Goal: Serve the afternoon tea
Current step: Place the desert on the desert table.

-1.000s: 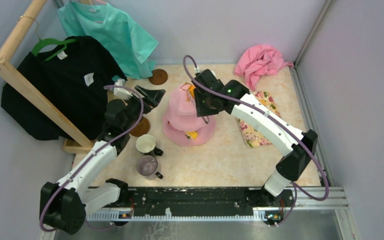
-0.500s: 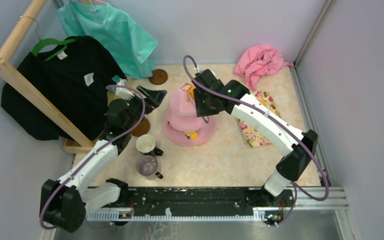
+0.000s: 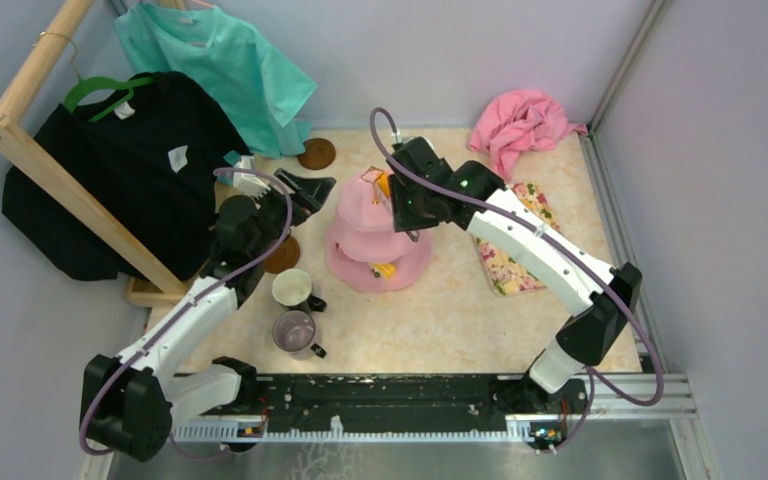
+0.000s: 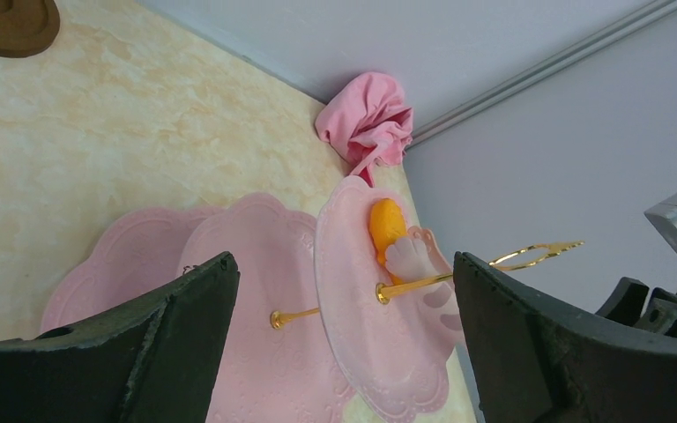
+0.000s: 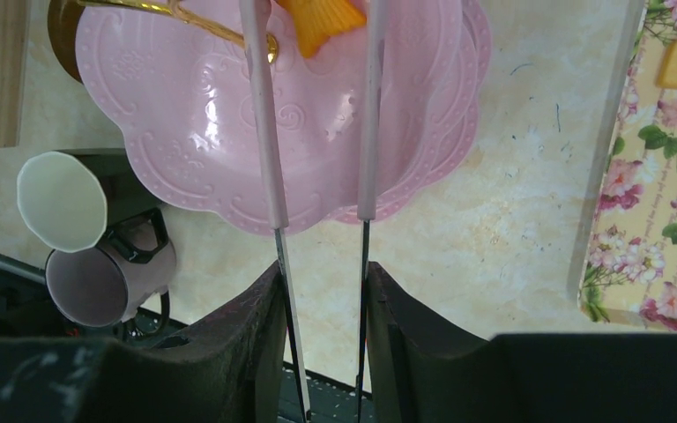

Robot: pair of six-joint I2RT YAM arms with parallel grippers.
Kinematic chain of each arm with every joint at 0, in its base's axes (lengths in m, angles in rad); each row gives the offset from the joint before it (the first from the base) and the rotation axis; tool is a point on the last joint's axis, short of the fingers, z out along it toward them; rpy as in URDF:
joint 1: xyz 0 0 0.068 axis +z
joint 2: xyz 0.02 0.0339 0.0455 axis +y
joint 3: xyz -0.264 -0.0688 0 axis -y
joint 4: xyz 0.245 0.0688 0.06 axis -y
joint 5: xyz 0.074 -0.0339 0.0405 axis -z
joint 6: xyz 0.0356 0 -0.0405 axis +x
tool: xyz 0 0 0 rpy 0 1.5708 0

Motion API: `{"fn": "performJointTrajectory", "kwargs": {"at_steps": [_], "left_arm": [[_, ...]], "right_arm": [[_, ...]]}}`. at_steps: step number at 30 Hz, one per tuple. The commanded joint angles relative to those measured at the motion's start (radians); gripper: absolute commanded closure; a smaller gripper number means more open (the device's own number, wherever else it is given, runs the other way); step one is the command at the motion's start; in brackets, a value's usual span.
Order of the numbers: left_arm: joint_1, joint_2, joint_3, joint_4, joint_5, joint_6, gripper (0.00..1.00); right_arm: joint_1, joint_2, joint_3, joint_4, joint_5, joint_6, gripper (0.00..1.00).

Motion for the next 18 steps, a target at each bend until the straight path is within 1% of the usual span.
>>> {"fn": "performJointTrajectory", "kwargs": {"at_steps": [1,18], "left_arm": [[-0.009,0.011,0.039,0.029,-0.008,0.008,0.04],[-0.023,0.019,0.053,0.022,-0.031,0.021,0.04]], "right_arm": [[0.012,-0.082,0.003,0.048,0.019,-0.007,0.66],[0.012,-0.129,-0.002,0.057,0.028,-0.015,0.67]]}}
